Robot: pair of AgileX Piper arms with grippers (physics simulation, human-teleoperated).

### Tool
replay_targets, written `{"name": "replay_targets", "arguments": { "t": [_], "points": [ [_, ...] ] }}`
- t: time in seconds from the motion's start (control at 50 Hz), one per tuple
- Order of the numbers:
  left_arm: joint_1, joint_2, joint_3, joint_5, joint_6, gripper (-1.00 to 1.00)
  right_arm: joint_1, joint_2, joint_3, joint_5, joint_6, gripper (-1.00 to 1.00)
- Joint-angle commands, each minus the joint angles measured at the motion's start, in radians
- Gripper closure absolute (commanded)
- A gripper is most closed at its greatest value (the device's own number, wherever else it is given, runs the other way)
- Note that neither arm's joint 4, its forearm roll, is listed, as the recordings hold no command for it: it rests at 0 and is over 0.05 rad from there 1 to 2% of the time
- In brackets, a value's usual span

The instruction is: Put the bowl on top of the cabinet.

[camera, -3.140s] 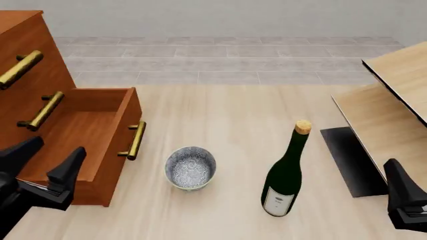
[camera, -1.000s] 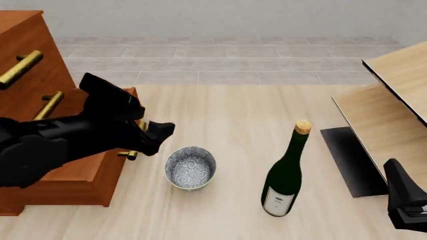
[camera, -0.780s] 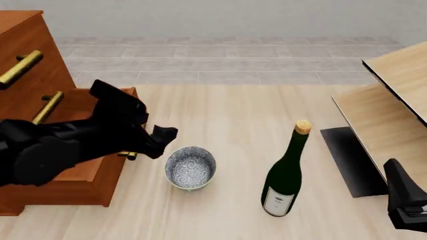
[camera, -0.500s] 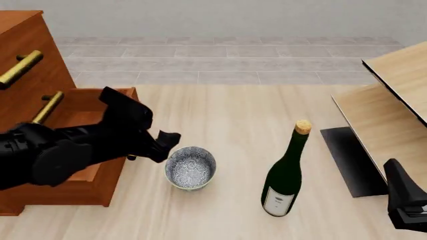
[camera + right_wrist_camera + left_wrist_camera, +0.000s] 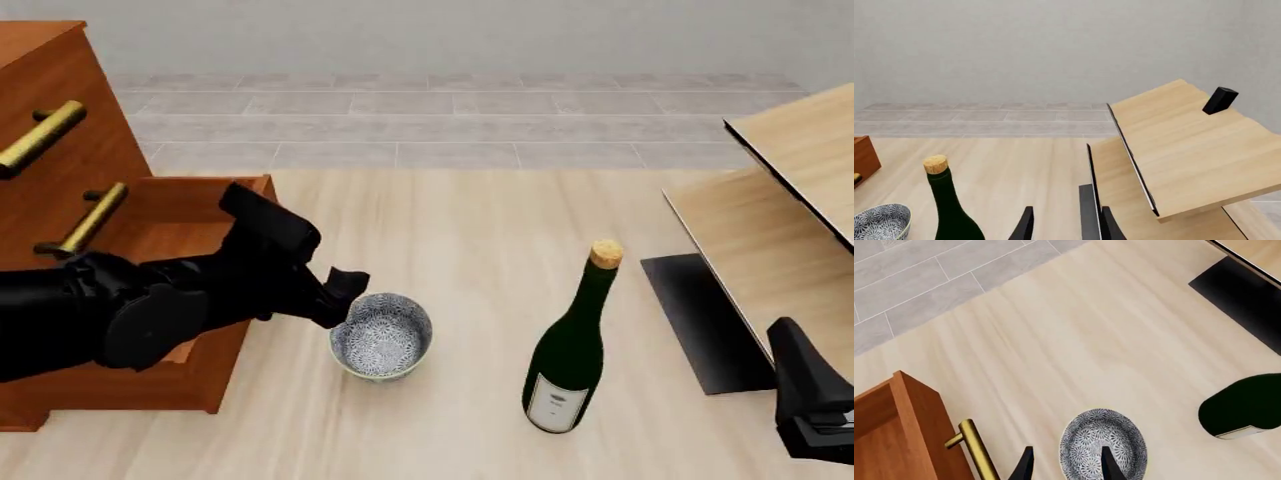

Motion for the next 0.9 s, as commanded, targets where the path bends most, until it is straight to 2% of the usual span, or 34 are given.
{"name": "replay_targets", "arguments": {
  "t": [0.02,0.48,0.52,0.56,0.9],
  "points": [
    [-0.003,0.030,0.003,-0.027,0.003,-1.00,0.000,0.000,0.000,0.000,0.000,-1.00],
    [0.010,0.110,0.011,-0.093,0.002,-1.00,0.000,0.000,0.000,0.000,0.000,-1.00],
    [0.001,0.115,0.011,-0.095,-0.015,-1.00,0.000,0.000,0.000,0.000,0.000,-1.00],
    [0.012,0.121,0.019,-0.115,0.006,-1.00,0.000,0.000,0.000,0.000,0.000,-1.00],
    [0.003,0.152,0.026,-0.148,-0.003,-1.00,0.000,0.000,0.000,0.000,0.000,-1.00]
  ]
}}
